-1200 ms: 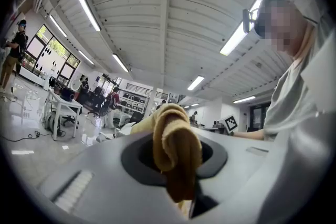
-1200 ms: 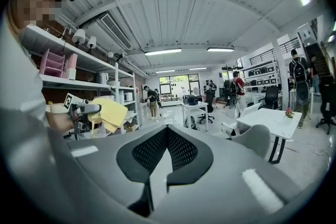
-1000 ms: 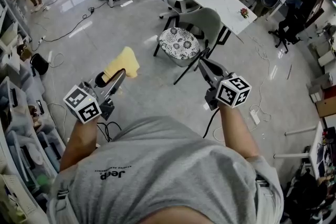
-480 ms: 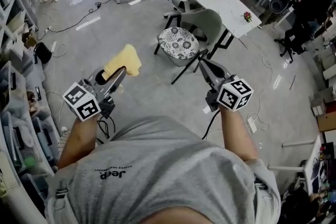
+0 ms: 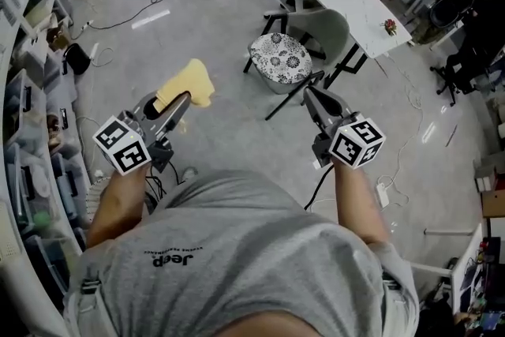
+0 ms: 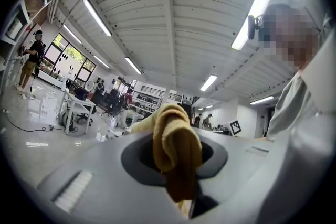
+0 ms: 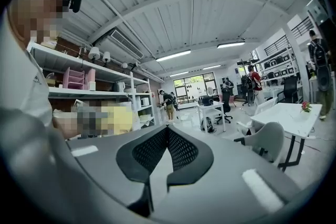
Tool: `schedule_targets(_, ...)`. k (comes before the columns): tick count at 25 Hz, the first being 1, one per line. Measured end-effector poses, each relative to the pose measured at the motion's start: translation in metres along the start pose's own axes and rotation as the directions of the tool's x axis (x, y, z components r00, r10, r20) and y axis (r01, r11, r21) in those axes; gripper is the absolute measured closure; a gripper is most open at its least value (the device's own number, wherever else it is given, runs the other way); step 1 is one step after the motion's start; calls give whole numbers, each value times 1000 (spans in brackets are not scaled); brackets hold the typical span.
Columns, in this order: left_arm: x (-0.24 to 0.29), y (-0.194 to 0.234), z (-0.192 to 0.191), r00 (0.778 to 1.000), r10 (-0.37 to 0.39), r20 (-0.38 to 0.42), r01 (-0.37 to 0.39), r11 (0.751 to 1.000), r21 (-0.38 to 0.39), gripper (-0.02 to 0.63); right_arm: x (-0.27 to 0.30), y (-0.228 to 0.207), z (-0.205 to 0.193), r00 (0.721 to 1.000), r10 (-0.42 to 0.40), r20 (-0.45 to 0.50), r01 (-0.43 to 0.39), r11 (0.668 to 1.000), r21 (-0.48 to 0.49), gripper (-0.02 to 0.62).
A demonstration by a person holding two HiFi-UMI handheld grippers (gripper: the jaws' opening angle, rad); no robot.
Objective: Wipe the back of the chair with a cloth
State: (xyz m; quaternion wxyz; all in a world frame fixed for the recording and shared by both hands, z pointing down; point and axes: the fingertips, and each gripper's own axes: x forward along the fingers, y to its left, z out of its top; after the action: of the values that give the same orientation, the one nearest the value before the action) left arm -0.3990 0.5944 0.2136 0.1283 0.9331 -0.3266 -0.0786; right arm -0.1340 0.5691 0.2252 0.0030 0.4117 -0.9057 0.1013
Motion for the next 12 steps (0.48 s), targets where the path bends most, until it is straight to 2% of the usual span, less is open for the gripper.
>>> schedule_targets(4, 21, 29, 22, 1000, -18, 2, 18, 1000, -5, 476, 29, -15, 16, 1000, -11, -8, 11, 1000, 5, 592)
schedule_targets(8, 24, 45, 9, 998, -58, 18, 58, 998, -11, 476, 36, -16, 2, 999, -42, -16, 42, 999, -15, 592)
schedule_targets(12, 42, 98, 14, 993, -117, 27, 117, 993, -17, 476, 78, -31, 4, 995, -93, -21, 92, 995, -34, 592)
